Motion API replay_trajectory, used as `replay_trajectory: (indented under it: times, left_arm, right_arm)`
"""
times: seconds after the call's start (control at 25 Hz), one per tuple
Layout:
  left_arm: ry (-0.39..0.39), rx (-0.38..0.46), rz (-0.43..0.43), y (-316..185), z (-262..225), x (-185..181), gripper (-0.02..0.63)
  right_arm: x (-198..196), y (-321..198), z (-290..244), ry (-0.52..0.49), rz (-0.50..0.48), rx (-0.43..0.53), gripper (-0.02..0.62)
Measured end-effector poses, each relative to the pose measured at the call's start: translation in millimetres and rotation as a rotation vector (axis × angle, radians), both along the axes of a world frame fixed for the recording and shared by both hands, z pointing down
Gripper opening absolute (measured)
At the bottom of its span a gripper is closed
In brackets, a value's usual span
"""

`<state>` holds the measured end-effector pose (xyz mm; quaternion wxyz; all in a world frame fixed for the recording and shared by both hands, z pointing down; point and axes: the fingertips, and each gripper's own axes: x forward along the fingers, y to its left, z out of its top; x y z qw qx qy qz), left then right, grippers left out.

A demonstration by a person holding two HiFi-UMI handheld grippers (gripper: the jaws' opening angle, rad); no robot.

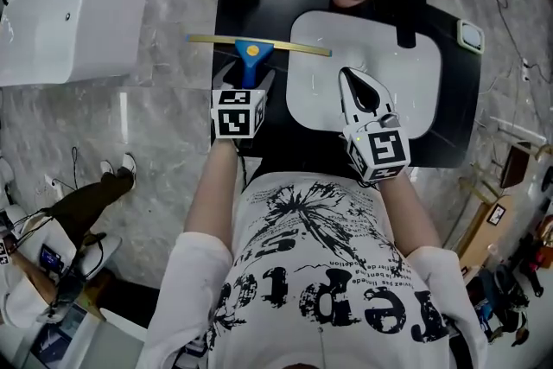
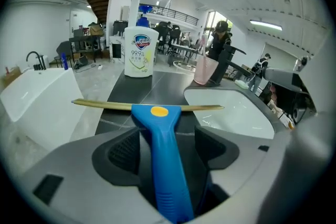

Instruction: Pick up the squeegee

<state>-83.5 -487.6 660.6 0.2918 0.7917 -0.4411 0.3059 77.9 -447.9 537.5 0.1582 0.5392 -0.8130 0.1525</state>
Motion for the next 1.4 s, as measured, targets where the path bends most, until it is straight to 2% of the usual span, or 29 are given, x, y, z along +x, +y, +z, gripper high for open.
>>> replay_trajectory:
  times: [0.08,0.16,0.2,0.28,0.44,0.64,0.88,1.12,1.4]
  left_arm:
    - [0.014,-0.014,-0.019,-5,4,0,0.336]
    - [-0.015,-0.016,-0.032,-8,6,-2,0.326]
    - [-0.044,-0.009,-0.043,-8,7,-4,0.307]
    - [-0.097,0.014,-0.073,-11,10,-10,0.222]
    - [-0.133,0.02,-0.091,-11,10,-9,0.177]
    - [-0.129,-0.002,-0.106,-9,11,-8,0.152]
    - [-0.079,-0.015,-0.108,1,-1,-6,0.144]
    - [-0.044,0.07,-0.11,7,-41,-4,0.144]
    - [-0.013,0.263,-0.129,21,-125,0,0.144]
  right_arm:
    - [1,-4,4,-0.004,0.007,-0.015,0.015]
    - [3,-9,3,-0.018,0.018,-0.025,0.015]
    - [3,-11,2,-0.024,0.023,-0.026,0.015]
    - [3,-16,-1,-0.026,0.027,-0.021,0.015]
    - [5,-17,-6,-0.021,0.046,-0.005,0.015]
    - [11,-15,-8,-0.02,0.073,-0.002,0.015]
    - [14,-8,-17,-0.022,0.074,0.013,0.015]
    - [17,5,-34,-0.02,0.051,0.052,0.015]
    - [24,27,-77,-0.031,0.027,0.134,0.015]
